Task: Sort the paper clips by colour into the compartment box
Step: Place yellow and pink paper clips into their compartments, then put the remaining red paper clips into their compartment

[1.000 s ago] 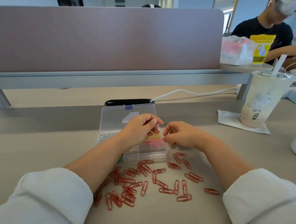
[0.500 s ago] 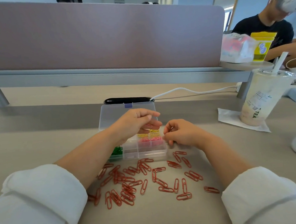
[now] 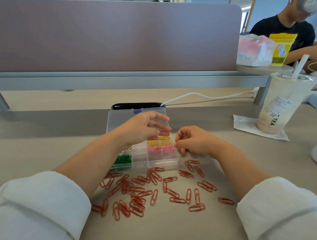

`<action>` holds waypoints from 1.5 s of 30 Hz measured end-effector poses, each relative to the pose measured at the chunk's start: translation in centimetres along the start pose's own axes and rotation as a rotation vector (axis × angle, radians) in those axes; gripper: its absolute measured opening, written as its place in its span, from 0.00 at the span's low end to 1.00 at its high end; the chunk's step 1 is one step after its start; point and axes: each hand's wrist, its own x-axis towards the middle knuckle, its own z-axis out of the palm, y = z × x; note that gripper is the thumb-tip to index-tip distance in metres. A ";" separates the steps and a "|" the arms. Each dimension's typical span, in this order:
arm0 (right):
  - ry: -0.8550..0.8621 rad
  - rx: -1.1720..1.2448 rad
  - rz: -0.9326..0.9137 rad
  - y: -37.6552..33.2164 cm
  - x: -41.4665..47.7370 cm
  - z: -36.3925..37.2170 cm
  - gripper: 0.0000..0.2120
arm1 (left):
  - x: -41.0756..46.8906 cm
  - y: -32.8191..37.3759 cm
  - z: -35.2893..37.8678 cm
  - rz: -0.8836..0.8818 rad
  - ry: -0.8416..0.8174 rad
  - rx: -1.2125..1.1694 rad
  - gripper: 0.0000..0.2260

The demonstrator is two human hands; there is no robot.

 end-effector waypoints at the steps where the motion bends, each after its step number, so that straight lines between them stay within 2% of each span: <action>1: 0.000 -0.002 0.000 0.0 0.0 0.0 0.03 | 0.0 0.1 0.0 -0.007 0.008 -0.001 0.16; 6: 0.029 -0.045 0.008 0.1 0.2 0.1 0.03 | -0.5 0.9 -0.3 0.001 0.046 0.075 0.13; 9: 0.093 -0.084 0.027 0.2 0.0 0.2 0.03 | -1.7 1.6 -0.8 0.009 0.042 0.244 0.07; 10: 0.113 -0.127 0.044 0.1 -0.3 0.2 0.03 | -2.3 1.7 -0.9 0.001 0.034 0.306 0.06; 14: 0.160 -0.385 0.142 -0.1 -2.3 0.2 0.12 | -5.4 1.3 -2.0 -0.061 0.106 0.536 0.04; 17: 0.172 -0.482 0.160 -0.2 -4.1 0.8 0.13 | -7.9 0.3 -2.8 -0.152 0.223 0.741 0.07; 20: 0.226 -0.425 0.133 -0.5 -5.9 2.2 0.13 | -10.9 -1.4 -3.5 -0.296 0.304 0.924 0.10; 26: 0.185 -0.346 0.060 -2.3 -8.9 4.6 0.14 | -15.3 -3.9 -4.5 -0.566 0.307 1.141 0.13; 28: 0.157 -0.302 0.006 -2.6 -9.5 5.4 0.16 | -15.8 -4.2 -4.4 -0.578 0.300 1.110 0.13; 31: 0.139 -0.105 -0.010 -2.5 -10.0 6.1 0.17 | -15.7 -4.1 -3.1 -0.479 0.334 0.837 0.12; 34: 0.268 -0.029 -0.019 -2.1 -10.0 5.9 0.15 | -15.8 -3.6 -2.1 -0.377 0.374 0.578 0.12; 37: 0.384 -0.107 0.044 -1.4 -9.9 5.6 0.15 | -15.8 -3.8 -2.3 -0.342 0.457 0.686 0.13; 39: 0.339 -0.124 0.088 -1.3 -9.9 5.7 0.15 | -15.8 -3.9 -2.0 -0.339 0.447 0.719 0.14; 41: 0.259 -0.111 0.092 -1.4 -9.9 6.0 0.14 | -15.7 -3.8 -1.1 -0.278 0.389 0.613 0.13; 43: 0.271 0.013 0.052 -1.5 -10.0 6.0 0.15 | -15.6 -3.3 0.0 -0.212 0.339 0.468 0.12; 45: 0.371 0.151 0.051 -1.4 -10.2 5.4 0.16 | -15.5 -3.0 0.5 -0.157 0.334 0.466 0.10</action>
